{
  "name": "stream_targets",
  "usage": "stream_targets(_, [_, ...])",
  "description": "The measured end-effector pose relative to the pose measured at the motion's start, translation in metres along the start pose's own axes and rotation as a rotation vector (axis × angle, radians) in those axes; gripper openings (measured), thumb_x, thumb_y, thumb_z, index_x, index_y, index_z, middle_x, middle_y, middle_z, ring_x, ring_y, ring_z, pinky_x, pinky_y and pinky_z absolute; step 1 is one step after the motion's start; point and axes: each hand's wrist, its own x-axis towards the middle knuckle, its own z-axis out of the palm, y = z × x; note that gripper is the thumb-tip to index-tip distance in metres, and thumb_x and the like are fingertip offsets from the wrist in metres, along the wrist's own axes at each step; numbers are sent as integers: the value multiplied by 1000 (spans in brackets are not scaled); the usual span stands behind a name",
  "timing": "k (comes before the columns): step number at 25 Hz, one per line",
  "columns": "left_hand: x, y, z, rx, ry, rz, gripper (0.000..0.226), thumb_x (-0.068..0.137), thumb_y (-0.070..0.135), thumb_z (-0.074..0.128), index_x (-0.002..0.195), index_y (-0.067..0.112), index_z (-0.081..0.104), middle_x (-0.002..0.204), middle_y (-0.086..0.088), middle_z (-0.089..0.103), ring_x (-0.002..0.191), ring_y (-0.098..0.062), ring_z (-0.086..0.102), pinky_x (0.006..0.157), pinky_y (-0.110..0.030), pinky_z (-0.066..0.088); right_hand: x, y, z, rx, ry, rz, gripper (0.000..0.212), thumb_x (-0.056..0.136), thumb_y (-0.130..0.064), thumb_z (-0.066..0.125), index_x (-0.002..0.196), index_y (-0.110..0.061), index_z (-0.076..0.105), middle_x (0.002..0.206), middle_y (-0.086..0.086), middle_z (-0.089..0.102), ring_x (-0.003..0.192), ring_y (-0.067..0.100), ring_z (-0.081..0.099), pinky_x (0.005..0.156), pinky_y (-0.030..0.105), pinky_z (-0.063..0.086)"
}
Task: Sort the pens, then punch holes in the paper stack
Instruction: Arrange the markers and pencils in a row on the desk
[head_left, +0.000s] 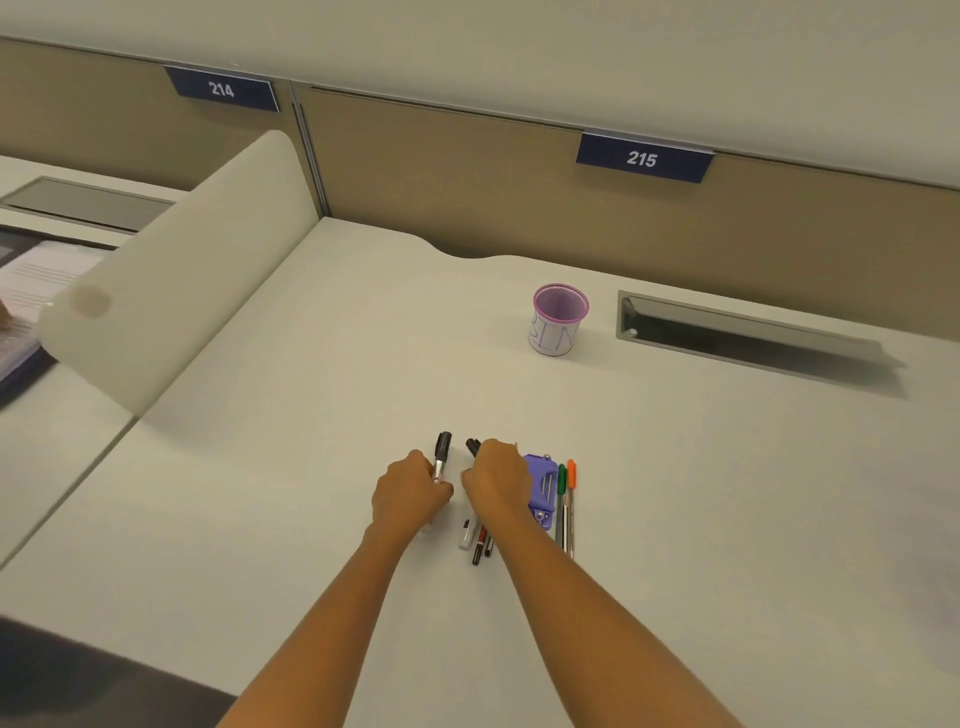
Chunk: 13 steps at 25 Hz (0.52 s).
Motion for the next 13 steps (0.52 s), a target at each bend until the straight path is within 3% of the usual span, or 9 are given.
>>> stream_targets(4, [-4, -6, -3, -95, -41, -11, 23, 78, 24, 62, 98, 13, 58, 94, -3, 67, 81, -22, 61, 62, -27, 40, -1, -7, 3, -5, -2, -11, 21, 87, -6, 61, 108, -5, 63, 107, 12, 68, 98, 29, 67, 66, 30, 44])
stream_targets(7, [-5, -9, -7, -174, -70, -22, 24, 81, 23, 62, 103, 12, 59, 99, -5, 69, 84, -23, 64, 74, -32, 51, 0, -13, 3, 209, -30, 37, 28, 80, -10, 67, 105, -5, 56, 95, 11, 63, 86, 29, 64, 55, 27, 40])
stream_targets(9, [-4, -12, -10, -280, -92, -24, 25, 83, 21, 62, 106, 12, 60, 101, -6, 70, 89, -25, 67, 83, -40, 56, 0, -18, 2, 378, -68, 32, 18, 78, -18, 65, 90, -9, 54, 80, 6, 56, 71, 23, 56, 49, 25, 35])
stream_targets(11, [-7, -13, -13, -387, -100, -4, 26, 84, 20, 62, 109, 13, 60, 102, -8, 71, 91, -26, 68, 84, -45, 57, 1, -22, 3, 612, -108, 21, 13, 82, -23, 60, 75, -14, 55, 69, 2, 55, 61, 20, 52, 53, 26, 40])
stream_targets(13, [-11, -14, -16, -462, -51, 25, 23, 86, 20, 61, 109, 16, 61, 99, -8, 73, 88, -25, 70, 84, -47, 57, 1, -23, 4, 833, -208, 16, 9, 83, -22, 61, 76, -17, 61, 71, 5, 63, 66, 22, 60, 66, 36, 53])
